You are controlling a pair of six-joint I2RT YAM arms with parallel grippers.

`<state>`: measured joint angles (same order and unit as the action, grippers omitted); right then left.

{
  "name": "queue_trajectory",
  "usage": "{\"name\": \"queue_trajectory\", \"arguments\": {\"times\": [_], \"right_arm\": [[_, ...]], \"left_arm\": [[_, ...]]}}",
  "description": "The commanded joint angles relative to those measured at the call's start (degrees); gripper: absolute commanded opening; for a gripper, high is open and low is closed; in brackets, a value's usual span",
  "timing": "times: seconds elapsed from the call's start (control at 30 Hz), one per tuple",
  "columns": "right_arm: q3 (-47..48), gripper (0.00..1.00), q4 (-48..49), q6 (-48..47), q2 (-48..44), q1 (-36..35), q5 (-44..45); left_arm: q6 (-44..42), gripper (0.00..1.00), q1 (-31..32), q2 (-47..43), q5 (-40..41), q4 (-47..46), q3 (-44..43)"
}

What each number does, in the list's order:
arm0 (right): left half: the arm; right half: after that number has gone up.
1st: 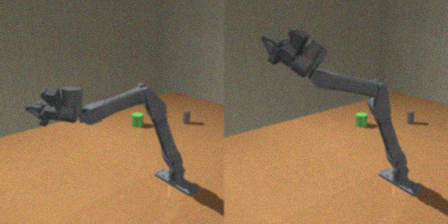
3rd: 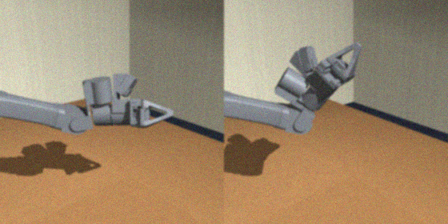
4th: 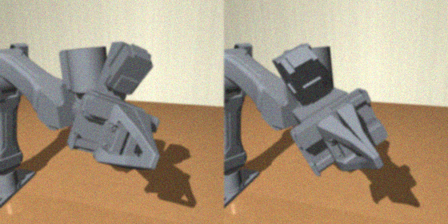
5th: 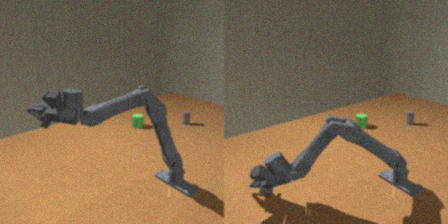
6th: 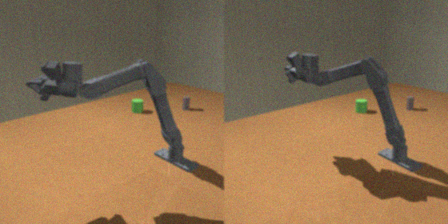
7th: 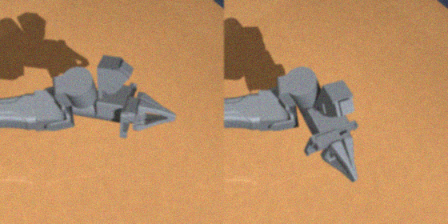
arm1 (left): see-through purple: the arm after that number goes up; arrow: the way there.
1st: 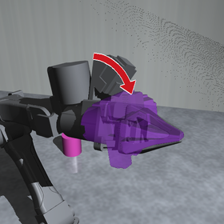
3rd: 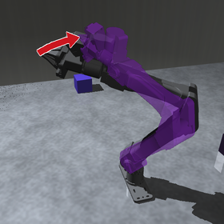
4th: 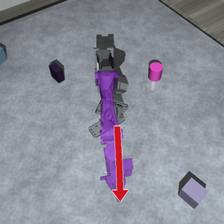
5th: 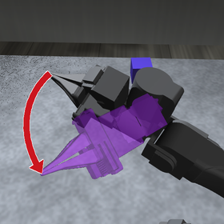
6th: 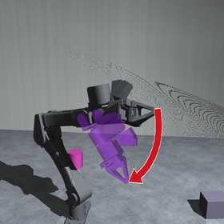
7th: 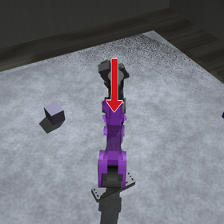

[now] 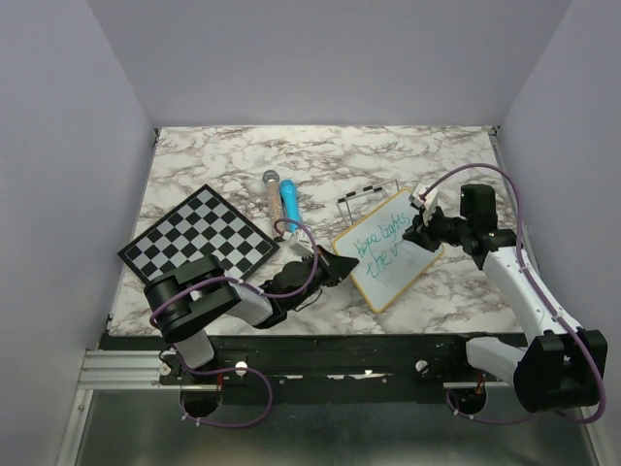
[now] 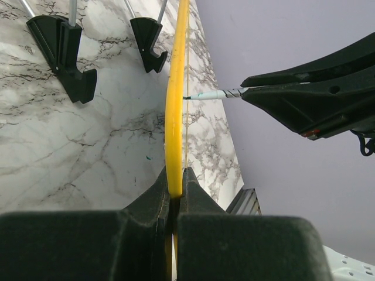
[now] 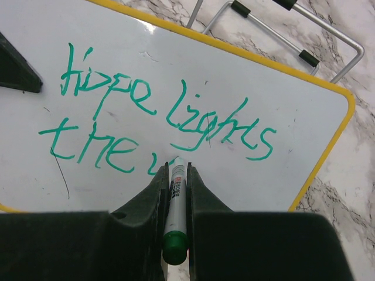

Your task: Write a sentence on the whiteboard

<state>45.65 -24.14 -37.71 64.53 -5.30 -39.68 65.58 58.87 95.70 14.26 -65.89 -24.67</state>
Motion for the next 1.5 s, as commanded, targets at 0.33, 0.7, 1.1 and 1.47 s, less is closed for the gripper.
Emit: {"name": "queue_trajectory", "arguments": {"times": [0.33,0.7,1.1,1.47], "right_arm": [[-3.7,0.0,-6.1,-3.9,-4.4,-0.4,1.6],[-1.4,0.0,-3.2,-2.2,-1.1,-0.4,3.6],[4.1,0.01,1.2,1.6,2.5,-0.4,4.8],[-0.2,0.01,-0.3,3.1,-6.5,0.2,4.1]], "left_arm": [[-0.8,0.0,0.2,0.1,-2.0,-4.6,-0.8],[-1.0,0.0,0.2,-0.3,-2.0,-4.2,-0.8],[-1.1,0.0,0.2,0.1,-2.0,-4.6,-0.7],[-0.8,0.0,0.0,-0.3,-1.9,-5.4,0.3]]}}
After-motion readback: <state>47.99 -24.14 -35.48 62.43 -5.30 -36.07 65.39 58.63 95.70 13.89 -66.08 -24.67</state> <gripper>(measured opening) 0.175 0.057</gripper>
